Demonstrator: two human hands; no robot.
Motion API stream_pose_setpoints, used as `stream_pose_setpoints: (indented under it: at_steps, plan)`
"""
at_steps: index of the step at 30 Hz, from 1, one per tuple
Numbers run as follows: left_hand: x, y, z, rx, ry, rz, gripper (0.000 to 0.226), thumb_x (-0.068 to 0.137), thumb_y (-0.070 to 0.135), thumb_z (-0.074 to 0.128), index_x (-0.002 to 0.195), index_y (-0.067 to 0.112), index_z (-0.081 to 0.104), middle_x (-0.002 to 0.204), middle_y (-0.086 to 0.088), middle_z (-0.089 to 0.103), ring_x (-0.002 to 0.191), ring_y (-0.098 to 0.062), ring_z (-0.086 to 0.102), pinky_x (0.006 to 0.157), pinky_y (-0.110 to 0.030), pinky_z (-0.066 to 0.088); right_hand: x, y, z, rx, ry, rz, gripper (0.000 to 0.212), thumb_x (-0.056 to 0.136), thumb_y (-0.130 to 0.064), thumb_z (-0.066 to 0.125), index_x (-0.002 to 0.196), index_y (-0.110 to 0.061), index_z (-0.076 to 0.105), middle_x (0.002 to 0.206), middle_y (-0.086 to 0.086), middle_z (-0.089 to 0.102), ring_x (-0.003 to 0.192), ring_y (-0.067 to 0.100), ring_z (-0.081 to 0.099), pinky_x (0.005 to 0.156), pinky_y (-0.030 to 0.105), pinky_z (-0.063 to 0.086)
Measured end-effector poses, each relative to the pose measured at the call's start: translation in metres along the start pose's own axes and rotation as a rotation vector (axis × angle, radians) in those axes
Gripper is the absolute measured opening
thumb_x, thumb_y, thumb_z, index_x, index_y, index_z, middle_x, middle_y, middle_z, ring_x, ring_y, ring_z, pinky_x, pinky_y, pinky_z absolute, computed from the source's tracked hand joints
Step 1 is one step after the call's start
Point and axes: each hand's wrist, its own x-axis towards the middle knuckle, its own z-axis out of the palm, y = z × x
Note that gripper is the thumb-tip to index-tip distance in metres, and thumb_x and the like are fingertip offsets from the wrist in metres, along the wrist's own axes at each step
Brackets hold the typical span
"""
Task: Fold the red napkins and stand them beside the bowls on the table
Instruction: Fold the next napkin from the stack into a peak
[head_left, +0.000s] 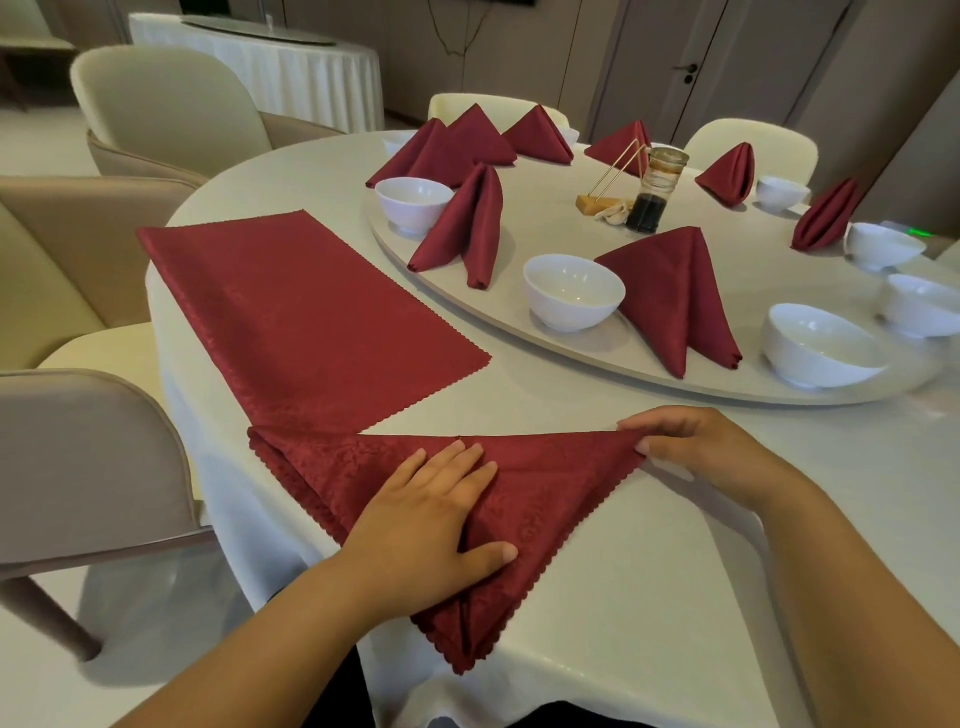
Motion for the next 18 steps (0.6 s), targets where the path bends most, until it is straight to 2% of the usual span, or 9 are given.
stream_pose_setpoints:
  at_steps: [2, 4, 7, 9, 11, 13, 15, 16, 18]
  plan:
    - [0.001, 0.0, 0.0, -0.007, -0.001, 0.007, 0.13, 0.032, 0.079, -0.035, 0.147, 0.028, -0.003, 0.155, 0.01, -0.009, 0.133, 0.004, -0.017, 0.102, -0.021, -0.02, -0.001, -0.002, -0.001, -0.059, -0.022, 0.03, 0.018, 0.084, -0.006, 0.061, 0.088, -0.021, 0.071, 0.081, -0.007, 0.072, 0.075, 0.006, 0.062, 0.072, 0.017, 0.046]
    - [0.0, 0.0, 0.0, -0.004, -0.001, 0.006, 0.132, 0.03, 0.079, -0.037, 0.147, 0.029, -0.002, 0.155, 0.01, -0.008, 0.139, -0.002, -0.013, 0.102, -0.022, -0.02, -0.003, -0.004, -0.001, -0.065, 0.036, 0.068, 0.012, 0.085, -0.012, 0.061, 0.088, -0.02, 0.07, 0.082, -0.006, 0.068, 0.07, 0.007, 0.056, 0.065, 0.017, 0.041]
    - [0.0, 0.0, 0.002, -0.004, 0.006, 0.005, 0.133, 0.029, 0.078, -0.039, 0.147, 0.029, -0.002, 0.155, 0.01, -0.008, 0.141, -0.005, -0.01, 0.102, -0.022, -0.02, -0.005, -0.008, -0.001, -0.059, 0.246, 0.079, 0.009, 0.089, -0.016, 0.056, 0.092, -0.017, 0.065, 0.084, -0.01, 0.061, 0.073, 0.002, 0.052, 0.061, 0.01, 0.039]
    - [0.0, -0.001, 0.001, -0.012, 0.025, 0.016, 0.132, 0.03, 0.078, -0.038, 0.147, 0.028, -0.002, 0.155, 0.01, -0.008, 0.141, -0.005, -0.01, 0.102, -0.022, -0.02, -0.005, -0.012, 0.008, -0.076, 0.445, 0.033, 0.011, 0.091, -0.013, 0.053, 0.094, -0.014, 0.063, 0.078, -0.008, 0.058, 0.071, 0.01, 0.052, 0.057, 0.009, 0.038]
    - [0.0, 0.0, 0.001, -0.002, 0.042, 0.026, 0.131, 0.032, 0.077, -0.038, 0.148, 0.028, -0.002, 0.155, 0.009, -0.008, 0.141, -0.006, -0.01, 0.101, -0.022, -0.021, -0.005, -0.02, 0.028, -0.162, 0.542, -0.07, 0.017, 0.091, -0.007, 0.051, 0.098, -0.011, 0.066, 0.087, -0.001, 0.063, 0.082, 0.015, 0.054, 0.062, 0.012, 0.038]
    - [0.0, 0.001, 0.002, 0.006, 0.047, 0.029, 0.13, 0.033, 0.077, -0.037, 0.148, 0.027, -0.001, 0.155, 0.009, -0.007, 0.141, -0.006, -0.01, 0.099, -0.021, -0.022, -0.005, -0.027, 0.059, -0.339, 0.448, -0.22, 0.023, 0.092, -0.006, 0.048, 0.106, -0.008, 0.066, 0.11, 0.006, 0.063, 0.102, 0.018, 0.053, 0.082, 0.01, 0.032]
    - [-0.001, 0.002, 0.002, -0.001, 0.067, 0.01, 0.129, 0.039, 0.079, -0.034, 0.148, 0.024, 0.006, 0.155, 0.008, -0.001, 0.142, -0.006, -0.005, 0.1, -0.02, -0.02, -0.003, -0.031, 0.089, -0.548, 0.271, -0.329, 0.033, 0.094, -0.014, 0.041, 0.123, -0.009, 0.056, 0.134, 0.006, 0.051, 0.126, 0.018, 0.041, 0.101, 0.013, 0.018]
    - [-0.002, 0.002, 0.0, 0.002, 0.09, 0.01, 0.124, 0.048, 0.082, -0.027, 0.147, 0.021, 0.016, 0.154, 0.005, 0.01, 0.142, -0.007, 0.004, 0.103, -0.024, -0.015, -0.003, -0.032, 0.101, -0.629, 0.192, -0.343, 0.038, 0.097, -0.017, 0.036, 0.133, -0.013, 0.047, 0.143, 0.004, 0.04, 0.134, 0.016, 0.031, 0.107, 0.015, 0.011]
    - [-0.003, 0.001, -0.002, 0.046, 0.09, -0.005, 0.095, 0.076, 0.077, 0.004, 0.129, 0.015, 0.053, 0.136, -0.001, 0.05, 0.128, -0.008, 0.039, 0.106, -0.032, 0.018, 0.0, -0.032, 0.115, -0.74, 0.09, -0.313, 0.042, 0.1, -0.02, 0.029, 0.142, -0.02, 0.029, 0.152, -0.002, 0.023, 0.14, 0.011, 0.015, 0.111, 0.02, 0.0]
